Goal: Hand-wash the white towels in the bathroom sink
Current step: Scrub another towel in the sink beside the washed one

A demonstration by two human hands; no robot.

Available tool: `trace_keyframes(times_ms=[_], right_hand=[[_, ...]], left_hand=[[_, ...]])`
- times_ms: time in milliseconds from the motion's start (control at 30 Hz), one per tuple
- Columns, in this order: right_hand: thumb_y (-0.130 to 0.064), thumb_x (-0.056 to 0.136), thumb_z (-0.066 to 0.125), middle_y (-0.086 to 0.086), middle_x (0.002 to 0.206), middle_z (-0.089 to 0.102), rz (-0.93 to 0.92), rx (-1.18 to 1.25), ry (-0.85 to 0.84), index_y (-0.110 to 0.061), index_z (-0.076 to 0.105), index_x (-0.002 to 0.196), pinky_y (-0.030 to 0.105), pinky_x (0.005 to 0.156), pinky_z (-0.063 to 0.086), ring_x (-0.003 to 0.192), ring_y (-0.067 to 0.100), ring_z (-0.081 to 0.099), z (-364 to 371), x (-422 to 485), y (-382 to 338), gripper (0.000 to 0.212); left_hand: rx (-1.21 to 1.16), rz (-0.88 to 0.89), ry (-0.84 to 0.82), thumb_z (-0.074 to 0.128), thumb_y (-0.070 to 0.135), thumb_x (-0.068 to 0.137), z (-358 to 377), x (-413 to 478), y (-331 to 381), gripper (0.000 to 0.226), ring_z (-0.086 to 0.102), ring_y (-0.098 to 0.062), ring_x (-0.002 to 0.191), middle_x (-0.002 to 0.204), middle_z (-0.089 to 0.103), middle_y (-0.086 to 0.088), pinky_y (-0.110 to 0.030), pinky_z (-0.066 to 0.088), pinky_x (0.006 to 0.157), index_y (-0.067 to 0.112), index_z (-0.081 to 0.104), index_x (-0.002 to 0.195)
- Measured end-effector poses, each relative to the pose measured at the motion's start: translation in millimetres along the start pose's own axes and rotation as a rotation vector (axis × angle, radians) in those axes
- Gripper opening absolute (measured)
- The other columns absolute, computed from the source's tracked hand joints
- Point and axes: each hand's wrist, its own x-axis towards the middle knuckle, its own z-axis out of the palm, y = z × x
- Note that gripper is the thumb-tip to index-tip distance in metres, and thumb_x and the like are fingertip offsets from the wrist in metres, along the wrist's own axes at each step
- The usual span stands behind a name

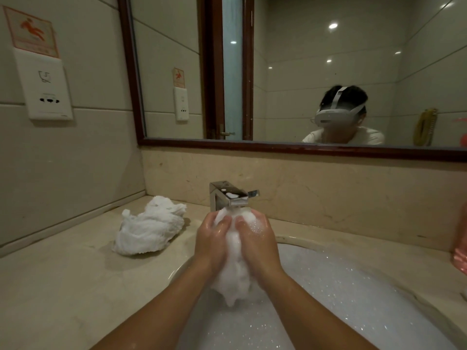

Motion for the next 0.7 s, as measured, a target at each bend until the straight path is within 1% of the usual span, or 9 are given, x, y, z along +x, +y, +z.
trace_keyframes(times_ms=[67, 133, 167, 200, 267, 333, 467, 600, 700], right_hand=[[-0.04, 0.103, 0.062, -0.015, 0.114, 0.066, -0.005, -0.006, 0.013, -0.036, 0.058, 0.131, 0.021, 0.077, 0.049, 0.104, 0.005, 0.065, 2.1, 0.6, 0.7, 0.028], [-0.04, 0.103, 0.062, -0.014, 0.114, 0.067, -0.002, -0.012, 0.023, -0.035, 0.059, 0.13, 0.023, 0.081, 0.051, 0.106, 0.008, 0.066, 4.0, 0.9, 0.9, 0.027], [-0.041, 0.103, 0.062, -0.013, 0.115, 0.068, 0.003, -0.012, 0.027, -0.035, 0.06, 0.13, 0.025, 0.082, 0.053, 0.106, 0.009, 0.067, 4.4, 0.6, 0.9, 0.027], [-0.041, 0.103, 0.062, -0.011, 0.115, 0.068, 0.009, -0.016, 0.031, -0.035, 0.06, 0.13, 0.026, 0.082, 0.053, 0.105, 0.009, 0.067, 4.5, 0.9, 1.1, 0.027], [-0.042, 0.103, 0.062, -0.009, 0.113, 0.07, 0.03, -0.017, 0.034, -0.035, 0.06, 0.128, 0.025, 0.076, 0.052, 0.1, 0.008, 0.068, 4.3, 0.7, 0.4, 0.026], [-0.043, 0.103, 0.061, -0.008, 0.113, 0.07, 0.045, -0.022, 0.034, -0.035, 0.06, 0.127, 0.023, 0.072, 0.049, 0.098, 0.007, 0.067, 4.3, 0.8, 0.3, 0.026], [-0.05, 0.102, 0.059, -0.006, 0.116, 0.068, 0.081, -0.062, 0.039, -0.038, 0.058, 0.13, 0.026, 0.072, 0.05, 0.101, 0.013, 0.067, 4.8, 0.7, 1.8, 0.03], [-0.051, 0.102, 0.058, -0.005, 0.118, 0.066, 0.086, -0.094, 0.042, -0.039, 0.056, 0.132, 0.035, 0.085, 0.055, 0.104, 0.017, 0.067, 5.1, 3.2, 4.2, 0.033], [-0.055, 0.1, 0.056, -0.006, 0.117, 0.067, 0.084, -0.113, 0.043, -0.044, 0.055, 0.13, 0.042, 0.092, 0.058, 0.103, 0.017, 0.067, 6.2, 4.2, 6.1, 0.032]], left_hand=[[0.004, 0.003, 0.011, 0.056, 0.024, 0.106, -0.9, -0.5, 0.4, 0.012, 0.068, -0.007, 0.093, 0.106, 0.072, 0.006, -0.023, 0.052, 0.074, 0.03, 0.066, 0.111], [0.001, -0.01, 0.015, 0.056, 0.025, 0.106, -0.4, -1.4, 1.6, 0.018, 0.071, -0.011, 0.098, 0.11, 0.074, 0.002, -0.024, 0.054, 0.075, 0.026, 0.069, 0.118], [-0.008, -0.011, 0.01, 0.056, 0.024, 0.106, -0.7, -0.8, 0.2, 0.017, 0.071, -0.008, 0.096, 0.109, 0.075, 0.003, -0.021, 0.054, 0.073, 0.028, 0.069, 0.115], [-0.014, -0.009, 0.009, 0.057, 0.023, 0.106, -1.0, -0.5, -0.4, 0.016, 0.069, 0.0, 0.09, 0.103, 0.074, 0.008, -0.014, 0.052, 0.07, 0.034, 0.068, 0.108], [-0.017, -0.013, -0.001, 0.057, 0.02, 0.106, -0.8, -3.4, 2.8, 0.023, 0.061, 0.013, 0.075, 0.091, 0.062, 0.022, -0.003, 0.045, 0.06, 0.04, 0.058, 0.095], [-0.013, -0.009, -0.02, 0.057, 0.019, 0.106, -0.5, -4.2, 2.1, 0.024, 0.055, 0.014, 0.074, 0.09, 0.055, 0.026, 0.0, 0.042, 0.057, 0.04, 0.051, 0.096], [-0.005, 0.009, -0.015, 0.058, 0.022, 0.106, -0.3, -3.1, 1.1, 0.016, 0.053, 0.012, 0.085, 0.096, 0.058, 0.023, -0.01, 0.044, 0.069, 0.037, 0.054, 0.106], [0.002, 0.01, -0.032, 0.056, 0.021, 0.106, -0.4, -4.0, 4.4, 0.025, 0.05, 0.013, 0.079, 0.089, 0.053, 0.027, -0.002, 0.04, 0.057, 0.041, 0.052, 0.094], [-0.002, 0.009, -0.026, 0.056, 0.023, 0.107, 0.0, -2.0, 1.0, 0.012, 0.05, 0.012, 0.082, 0.091, 0.052, 0.026, -0.009, 0.04, 0.064, 0.034, 0.052, 0.11]])
